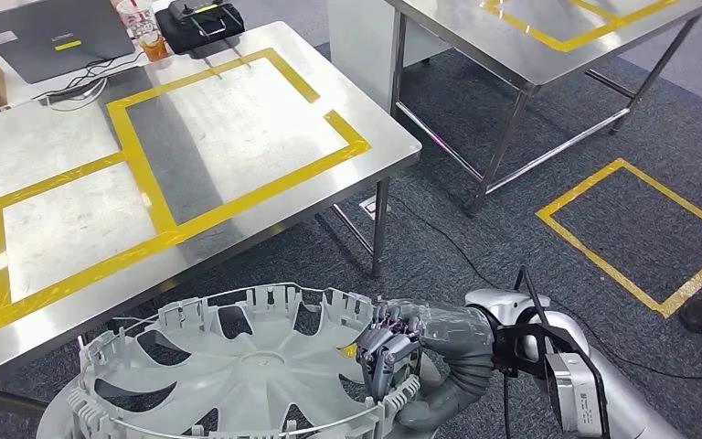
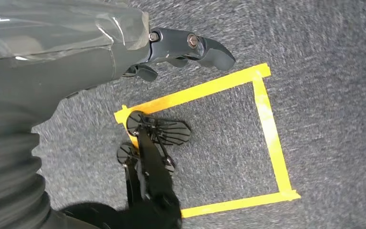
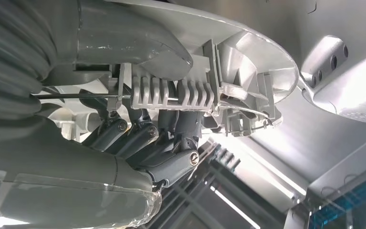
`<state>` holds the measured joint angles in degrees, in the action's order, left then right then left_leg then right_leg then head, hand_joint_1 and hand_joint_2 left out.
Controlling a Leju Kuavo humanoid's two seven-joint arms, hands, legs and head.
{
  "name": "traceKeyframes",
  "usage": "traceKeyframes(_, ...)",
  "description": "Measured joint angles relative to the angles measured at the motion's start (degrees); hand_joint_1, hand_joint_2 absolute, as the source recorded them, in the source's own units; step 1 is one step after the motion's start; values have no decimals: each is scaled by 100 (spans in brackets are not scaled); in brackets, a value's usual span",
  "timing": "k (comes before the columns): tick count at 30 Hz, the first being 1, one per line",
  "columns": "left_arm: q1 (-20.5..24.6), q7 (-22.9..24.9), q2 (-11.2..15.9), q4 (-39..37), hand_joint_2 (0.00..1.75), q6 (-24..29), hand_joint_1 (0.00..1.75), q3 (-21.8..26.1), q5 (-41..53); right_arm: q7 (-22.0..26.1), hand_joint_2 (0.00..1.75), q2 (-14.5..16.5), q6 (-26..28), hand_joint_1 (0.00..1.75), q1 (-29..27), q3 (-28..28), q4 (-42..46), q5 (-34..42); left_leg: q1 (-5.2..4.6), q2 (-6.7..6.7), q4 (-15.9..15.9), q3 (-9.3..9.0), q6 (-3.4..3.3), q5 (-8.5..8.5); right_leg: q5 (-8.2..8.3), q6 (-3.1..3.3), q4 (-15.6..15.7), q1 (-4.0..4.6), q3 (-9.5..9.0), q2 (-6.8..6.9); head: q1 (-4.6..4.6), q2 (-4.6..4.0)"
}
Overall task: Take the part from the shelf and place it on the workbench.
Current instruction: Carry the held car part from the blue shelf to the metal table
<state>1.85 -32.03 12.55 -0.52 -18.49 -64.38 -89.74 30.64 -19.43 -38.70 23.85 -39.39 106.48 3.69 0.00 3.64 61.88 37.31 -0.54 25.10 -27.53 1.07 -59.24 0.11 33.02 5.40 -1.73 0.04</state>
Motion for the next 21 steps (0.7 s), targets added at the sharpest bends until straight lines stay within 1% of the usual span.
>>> traceKeyframes(1,6,21,4,0,175,8,0,17,0,5,175,1,-1,175,3,5,-1,1,-39,101,-181,-91,-42,-26,-14,-19,4,10,-13,60,3,0)
traceKeyframes(2,11,37,8,0,175,24,0,28,0,13,175,4,-2,175,3,9,-3,1,-69,132,-230,-103,-69,-5,-26,-42,12,12,-22,123,5,0)
traceKeyframes(3,8,48,5,-1,175,41,0,32,0,23,175,9,-3,175,6,12,-5,1,-79,65,-258,-100,-85,-15,-34,-66,27,13,-38,194,4,0)
traceKeyframes(4,0,57,6,-1,175,55,0,33,0,34,175,18,-3,175,6,17,-6,1,-58,-16,-310,-141,-107,-42,-49,-92,35,8,-52,232,1,0)
traceKeyframes(5,-2,65,-1,-1,175,62,0,34,0,42,175,24,-3,175,4,21,-10,0,-35,-94,-374,-196,-131,-79,-79,-113,2,3,-55,160,6,-1)
traceKeyframes(6,3,70,-10,-1,175,63,0,35,0,50,175,26,-3,175,7,26,-14,0,-7,-177,-438,-252,-152,-118,-145,-121,-128,-2,-9,12,14,-1)
traceKeyframes(7,20,75,-21,0,175,60,0,35,0,54,175,23,-3,175,3,31,-21,0,24,-264,-487,-302,-166,-151,-253,-121,-385,-15,110,-181,27,-1)
traceKeyframes(8,41,78,-38,1,175,57,0,38,0,56,175,18,-4,175,-2,32,-30,-1,27,-352,-499,-310,-176,-162,-382,-115,-732,-29,282,-365,41,-1)
traceKeyframes(9,56,82,-52,2,175,55,0,43,0,58,175,15,-4,175,-8,32,-37,-2,31,-442,-498,-306,-178,-164,-506,-114,-1110,-41,490,-457,47,0)
traceKeyframes(10,62,88,-70,2,175,54,0,51,0,57,175,15,-5,175,-14,29,-43,-6,35,-538,-497,-305,-176,-162,-573,-131,-1391,-52,661,-493,52,0)
traceKeyframes(11,61,91,-87,2,175,56,0,59,0,57,175,19,-7,175,-17,27,-47,-11,40,-635,-494,-307,-172,-159,-549,-169,-1472,-64,742,-505,52,0)
traceKeyframes(12,58,95,-99,2,175,60,0,68,0,57,175,24,-7,175,-16,26,-49,-16,47,-733,-488,-311,-163,-154,-430,-225,-1326,-79,711,-519,53,0)
traceKeyframes(13,56,97,-108,2,175,65,0,76,0,57,175,27,-8,175,-14,25,-48,-23,55,-830,-477,-317,-147,-145,-244,-287,-976,-101,576,-559,54,0)
traceKeyframes(14,55,96,-113,2,175,69,0,84,0,57,175,28,-7,175,-9,25,-48,-29,64,-918,-460,-315,-123,-132,-54,-336,-553,-130,404,-659,57,0)
traceKeyframes(15,55,91,-116,2,175,75,0,91,0,58,175,30,-5,175,-7,25,-45,-36,62,-996,-435,-302,-91,-116,91,-342,-208,-148,251,-745,59,0)
traceKeyframes(16,50,84,-117,2,175,80,0,96,0,60,175,36,-3,175,-5,26,-39,-42,61,-1058,-416,-280,-56,-106,173,-319,4,-152,156,-806,60,0)
traceKeyframes(17,39,75,-115,2,175,84,0,99,0,61,175,43,2,175,-3,30,-31,-47,62,-1109,-406,-257,-21,-101,199,-276,81,-142,120,-835,61,0)
traceKeyframes(18,21,67,-111,1,175,86,0,104,0,62,175,54,6,175,-1,34,-22,-52,66,-1156,-406,-238,15,-101,203,-225,83,-122,110,-787,60,0)
traceKeyframes(19,2,61,-101,0,175,85,0,108,0,63,175,66,9,175,6,39,-14,-54,77,-1174,-408,-227,45,-101,207,-187,86,-124,105,-738,61,0)
traceKeyframes(20,-14,58,-97,-1,175,84,0,111,0,62,175,77,11,175,13,44,-7,-59,75,-1082,-372,-205,76,-77,204,-153,92,-130,92,-690,54,0)
traceKeyframes(21,-17,55,-90,-2,175,84,0,115,0,61,175,89,13,175,17,48,1,-62,72,-921,-250,-143,108,-6,197,-115,100,-136,75,-632,40,0)
